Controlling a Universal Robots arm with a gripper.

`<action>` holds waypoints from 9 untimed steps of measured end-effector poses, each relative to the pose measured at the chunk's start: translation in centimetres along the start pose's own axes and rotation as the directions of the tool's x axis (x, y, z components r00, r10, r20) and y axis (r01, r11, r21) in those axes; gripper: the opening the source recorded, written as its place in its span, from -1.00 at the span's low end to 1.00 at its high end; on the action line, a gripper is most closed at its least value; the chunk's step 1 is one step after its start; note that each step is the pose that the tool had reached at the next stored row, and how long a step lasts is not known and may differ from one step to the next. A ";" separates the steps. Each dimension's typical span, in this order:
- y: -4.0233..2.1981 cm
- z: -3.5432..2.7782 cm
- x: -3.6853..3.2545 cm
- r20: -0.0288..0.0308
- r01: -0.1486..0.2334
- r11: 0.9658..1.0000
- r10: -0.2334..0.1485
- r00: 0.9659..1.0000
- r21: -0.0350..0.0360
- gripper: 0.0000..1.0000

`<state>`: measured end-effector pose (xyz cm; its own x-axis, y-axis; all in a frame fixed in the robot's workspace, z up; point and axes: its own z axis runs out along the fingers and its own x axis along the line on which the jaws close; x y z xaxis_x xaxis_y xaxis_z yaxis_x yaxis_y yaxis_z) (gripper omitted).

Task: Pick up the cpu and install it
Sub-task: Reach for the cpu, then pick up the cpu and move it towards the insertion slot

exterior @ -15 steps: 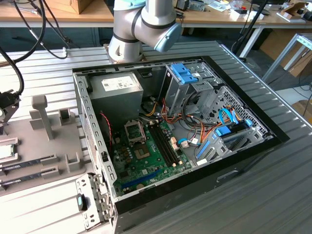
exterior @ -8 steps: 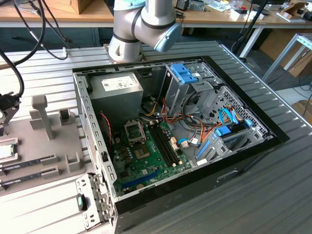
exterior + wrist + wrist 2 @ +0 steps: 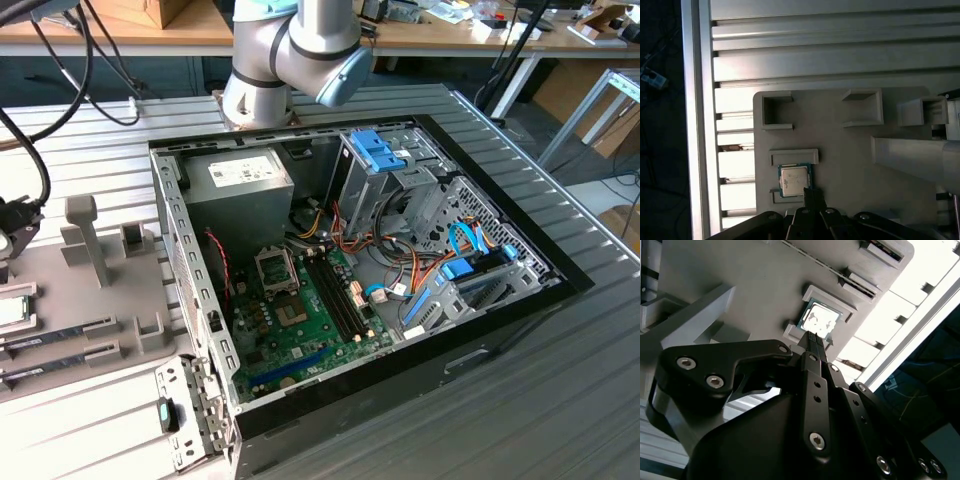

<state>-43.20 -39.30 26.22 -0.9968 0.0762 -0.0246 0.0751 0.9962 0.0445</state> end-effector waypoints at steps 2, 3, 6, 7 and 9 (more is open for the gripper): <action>-0.02 0.28 0.04 0.000 0.000 1.000 0.000 1.000 0.000 -0.79; -0.02 0.29 0.05 0.000 0.000 1.000 0.000 1.000 0.000 -0.79; -0.02 0.30 0.04 0.000 0.000 1.000 0.000 1.000 0.000 -0.79; -0.02 0.31 0.04 0.000 0.000 1.000 0.000 1.000 0.001 -0.79; -0.02 0.31 0.05 0.000 0.000 1.000 0.000 1.000 0.004 -0.79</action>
<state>-43.24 -39.30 25.90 -0.9968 0.0761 -0.0249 0.0751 0.9964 0.0402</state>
